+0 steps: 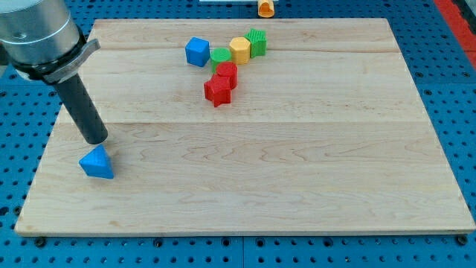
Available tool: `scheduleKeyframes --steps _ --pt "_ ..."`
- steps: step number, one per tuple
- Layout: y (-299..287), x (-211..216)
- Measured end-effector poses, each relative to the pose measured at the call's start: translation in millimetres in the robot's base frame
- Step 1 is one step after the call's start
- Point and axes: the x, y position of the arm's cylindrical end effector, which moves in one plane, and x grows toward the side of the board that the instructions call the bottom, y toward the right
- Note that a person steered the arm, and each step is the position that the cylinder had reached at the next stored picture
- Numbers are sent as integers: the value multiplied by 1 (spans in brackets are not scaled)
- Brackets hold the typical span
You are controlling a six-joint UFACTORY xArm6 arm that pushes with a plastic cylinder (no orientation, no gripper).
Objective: Point your arm towards center
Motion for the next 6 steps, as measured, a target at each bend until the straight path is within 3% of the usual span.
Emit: scheduleKeyframes --steps 2,3,4,6 --pt "44 21" --pt "12 64" --pt "14 58" --pt "76 33"
